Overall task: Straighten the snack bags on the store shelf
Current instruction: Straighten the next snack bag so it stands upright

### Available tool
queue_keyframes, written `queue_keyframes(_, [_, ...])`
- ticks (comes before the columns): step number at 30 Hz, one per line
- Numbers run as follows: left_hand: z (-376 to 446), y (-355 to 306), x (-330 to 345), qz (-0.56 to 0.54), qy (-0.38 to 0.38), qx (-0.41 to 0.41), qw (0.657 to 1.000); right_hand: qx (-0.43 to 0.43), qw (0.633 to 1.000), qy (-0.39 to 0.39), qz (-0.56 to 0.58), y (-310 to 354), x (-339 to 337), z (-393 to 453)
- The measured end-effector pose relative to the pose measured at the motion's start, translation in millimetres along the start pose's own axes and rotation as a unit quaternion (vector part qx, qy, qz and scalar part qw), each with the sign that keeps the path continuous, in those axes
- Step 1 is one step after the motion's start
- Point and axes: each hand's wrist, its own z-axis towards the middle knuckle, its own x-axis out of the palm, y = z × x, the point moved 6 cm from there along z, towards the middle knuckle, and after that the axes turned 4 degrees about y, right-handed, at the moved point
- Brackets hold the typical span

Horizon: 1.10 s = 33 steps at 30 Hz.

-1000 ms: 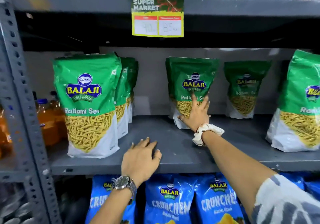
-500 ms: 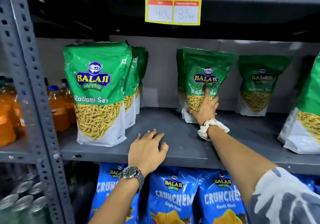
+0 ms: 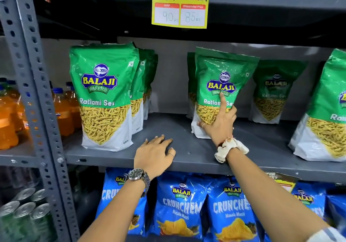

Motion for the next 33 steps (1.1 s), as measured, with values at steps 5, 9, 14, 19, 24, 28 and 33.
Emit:
queue_keyframes(5, [0.2, -0.1, 0.1, 0.007, 0.008, 0.008, 1.0, 0.005, 1.0, -0.014, 0.009, 10.7, -25.1, -29.3])
queue_keyframes(9, [-0.5, -0.7, -0.2, 0.01, 0.016, 0.011, 1.0, 0.005, 1.0, -0.015, 0.002, 21.1, -44.7, -51.3])
queue_keyframes(14, [-0.3, -0.4, 0.2, 0.006, 0.02, 0.01, 1.0, -0.008, 1.0, -0.015, 0.001, 34.5, -63.7, -75.9])
queue_keyframes(19, [0.2, -0.2, 1.3, 0.0, 0.027, 0.005, 1.0, -0.01, 1.0, -0.011, 0.004, 41.9, -76.5, -91.2])
queue_keyframes(24, [0.1, -1.1, 0.3, -0.001, 0.027, 0.01, 1.0, -0.007, 1.0, -0.008, -0.005, 46.8, -82.2, -99.9])
queue_keyframes(28, [-0.2, -1.8, -0.3, 0.002, 0.025, 0.011, 1.0, -0.015, 1.0, -0.009, -0.007, 48.5, -82.5, -103.1])
queue_keyframes(33, [-1.4, -1.7, -0.8, 0.006, 0.023, 0.013, 1.0, -0.023, 0.999, -0.022, 0.035, 37.9, -75.3, -117.4])
